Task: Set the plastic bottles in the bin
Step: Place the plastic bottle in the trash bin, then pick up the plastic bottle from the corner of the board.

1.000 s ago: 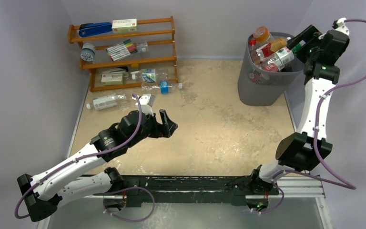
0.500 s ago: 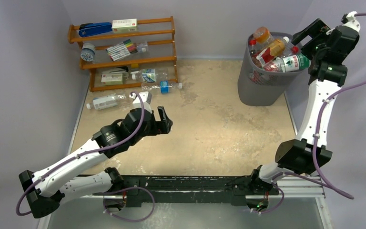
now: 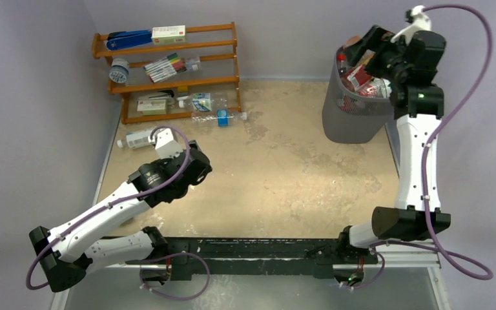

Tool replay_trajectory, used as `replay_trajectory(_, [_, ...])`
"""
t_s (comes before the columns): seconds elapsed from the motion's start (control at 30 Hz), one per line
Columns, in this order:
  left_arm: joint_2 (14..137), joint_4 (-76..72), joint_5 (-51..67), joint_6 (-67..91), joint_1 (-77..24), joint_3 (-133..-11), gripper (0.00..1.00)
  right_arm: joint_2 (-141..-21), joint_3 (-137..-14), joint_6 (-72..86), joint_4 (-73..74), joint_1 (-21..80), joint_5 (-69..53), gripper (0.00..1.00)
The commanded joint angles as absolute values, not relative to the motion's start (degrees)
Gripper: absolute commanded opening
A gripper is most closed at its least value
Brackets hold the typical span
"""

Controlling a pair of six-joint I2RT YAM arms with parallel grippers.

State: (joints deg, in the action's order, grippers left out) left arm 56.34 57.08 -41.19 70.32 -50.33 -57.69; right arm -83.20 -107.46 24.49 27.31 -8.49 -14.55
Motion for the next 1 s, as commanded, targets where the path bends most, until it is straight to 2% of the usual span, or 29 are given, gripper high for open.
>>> replay_trajectory(0.0, [55.45,67.14,-48.81,86.53,-48.40,-58.93,0.98,-82.30,-110.38,21.70,29.81,-2.43,-16.21,0.98])
replay_trajectory(0.27, [54.20,77.13,-52.84,102.89,-42.21,-57.78,0.98,-78.99,-107.26,20.45,33.27,8.73,-12.99,0.97])
replay_trajectory(0.43, [57.43,75.48,-52.39,99.58,-31.44,-59.27,0.98,-77.57,-104.40,20.74,34.73,14.83,-10.81,0.97])
replay_trajectory(0.73, [70.95,69.20,-40.46,93.34,-11.46,-58.22,0.98,-76.23,-101.65,21.30,36.46,20.10,-9.26,0.97])
replay_trajectory(0.97, [68.37,67.33,-38.67,95.44,-2.10,-53.44,0.97,-75.32,-98.38,21.67,36.48,21.97,-9.21,0.97])
